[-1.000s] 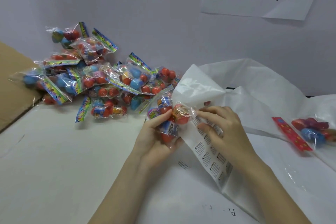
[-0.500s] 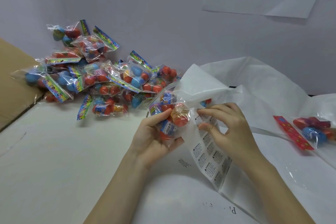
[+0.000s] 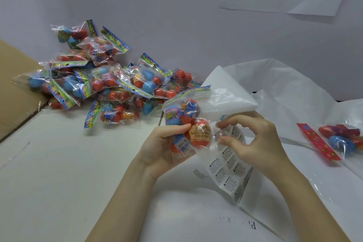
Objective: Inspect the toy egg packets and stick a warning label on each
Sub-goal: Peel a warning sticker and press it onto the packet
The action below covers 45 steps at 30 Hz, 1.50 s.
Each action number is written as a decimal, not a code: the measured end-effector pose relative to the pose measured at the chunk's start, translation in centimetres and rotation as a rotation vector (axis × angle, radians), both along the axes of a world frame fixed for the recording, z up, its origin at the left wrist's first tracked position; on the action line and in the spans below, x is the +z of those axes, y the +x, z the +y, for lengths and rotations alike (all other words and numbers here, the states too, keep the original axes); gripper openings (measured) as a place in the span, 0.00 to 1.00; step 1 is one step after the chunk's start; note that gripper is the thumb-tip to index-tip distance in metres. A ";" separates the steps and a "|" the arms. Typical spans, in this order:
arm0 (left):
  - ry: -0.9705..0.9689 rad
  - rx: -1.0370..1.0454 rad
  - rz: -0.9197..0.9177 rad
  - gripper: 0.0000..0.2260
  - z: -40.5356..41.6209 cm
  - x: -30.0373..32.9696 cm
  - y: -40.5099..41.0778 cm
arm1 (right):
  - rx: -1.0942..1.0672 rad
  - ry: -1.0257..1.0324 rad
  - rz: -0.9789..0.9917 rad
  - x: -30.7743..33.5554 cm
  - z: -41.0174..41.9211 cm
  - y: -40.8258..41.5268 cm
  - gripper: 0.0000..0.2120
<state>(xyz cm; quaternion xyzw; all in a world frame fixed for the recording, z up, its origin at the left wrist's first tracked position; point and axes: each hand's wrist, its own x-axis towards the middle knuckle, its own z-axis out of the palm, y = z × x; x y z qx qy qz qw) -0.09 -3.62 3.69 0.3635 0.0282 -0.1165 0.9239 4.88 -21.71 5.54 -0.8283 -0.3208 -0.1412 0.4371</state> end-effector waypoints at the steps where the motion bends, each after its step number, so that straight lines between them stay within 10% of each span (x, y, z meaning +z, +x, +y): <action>1: -0.016 0.006 -0.015 0.11 0.0 0.1 0.0 | 0.039 0.019 0.059 0.2 -0.2 0.0 0.18; 31: 0.405 0.073 -0.117 0.10 -0.9 0.6 -0.2 | -0.064 -0.183 -0.309 -1.4 0.1 0.6 0.03; 45: 0.402 0.097 -0.178 0.11 -1.0 0.9 -0.4 | -0.042 0.044 -0.141 -1.3 0.5 0.6 0.11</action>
